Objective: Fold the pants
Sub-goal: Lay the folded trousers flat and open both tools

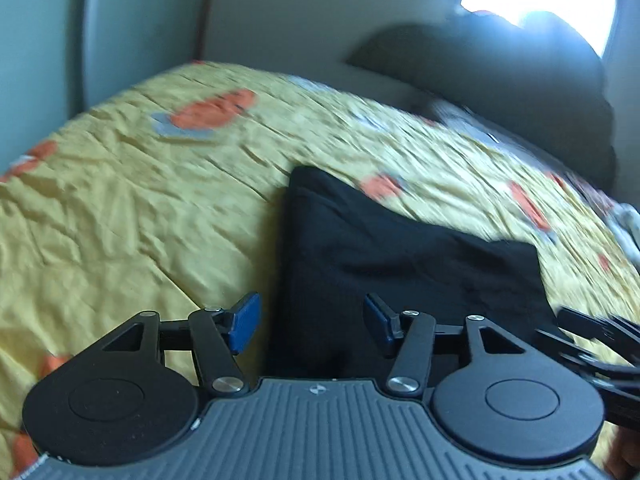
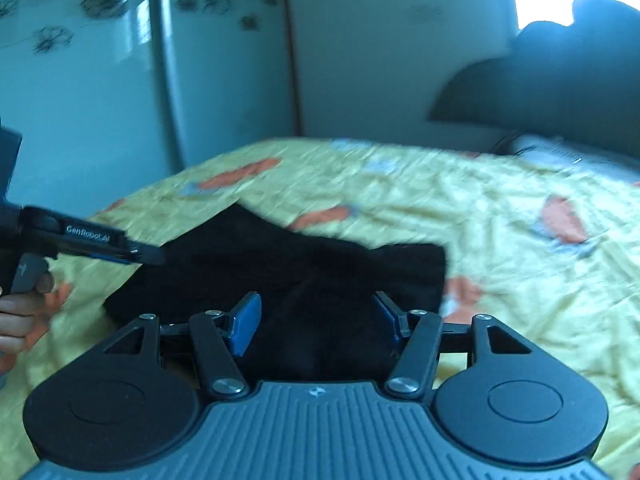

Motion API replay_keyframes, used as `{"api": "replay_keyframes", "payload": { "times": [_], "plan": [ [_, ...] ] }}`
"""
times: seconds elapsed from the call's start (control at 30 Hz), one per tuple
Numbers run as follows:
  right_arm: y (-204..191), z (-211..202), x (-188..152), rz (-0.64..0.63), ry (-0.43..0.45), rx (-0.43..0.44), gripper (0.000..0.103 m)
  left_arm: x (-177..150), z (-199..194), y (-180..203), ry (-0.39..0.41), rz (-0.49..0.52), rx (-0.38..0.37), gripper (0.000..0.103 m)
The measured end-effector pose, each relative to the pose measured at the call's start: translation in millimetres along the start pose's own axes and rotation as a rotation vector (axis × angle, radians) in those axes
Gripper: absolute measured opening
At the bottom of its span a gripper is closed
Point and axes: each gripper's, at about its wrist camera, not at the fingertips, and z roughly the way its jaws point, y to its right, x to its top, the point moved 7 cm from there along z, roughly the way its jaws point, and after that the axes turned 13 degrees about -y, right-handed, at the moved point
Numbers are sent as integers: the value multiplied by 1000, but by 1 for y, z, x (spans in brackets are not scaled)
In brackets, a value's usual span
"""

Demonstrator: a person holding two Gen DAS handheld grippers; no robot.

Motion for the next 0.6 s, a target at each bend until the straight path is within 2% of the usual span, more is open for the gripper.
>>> {"api": "replay_keyframes", "payload": {
  "times": [0.07, 0.13, 0.2, 0.3, 0.37, 0.47, 0.6],
  "plan": [
    [2, 14, -4, 0, -56, -36, 60, -6, 8, 7, -10, 43, 46, 60],
    [6, 23, -7, 10, -79, -116, 60, -11, 15, 3, -29, 45, 84, 61],
    [2, 16, -5, 35, -55, -108, 60, -14, 13, -2, -42, 1, 37, 60],
    [-8, 3, -7, 37, -11, -71, 61, -17, 3, -6, -33, -30, 35, 60],
    [-15, 6, -10, 7, -18, -77, 67, -20, -1, -4, -24, -37, 27, 63],
    [-17, 17, -18, -19, -62, -103, 67, -24, 4, -2, -46, -30, 35, 68],
    [-18, 18, -16, -1, -53, -129, 68, -24, 6, -6, -57, -61, 29, 68]
  ]
}}
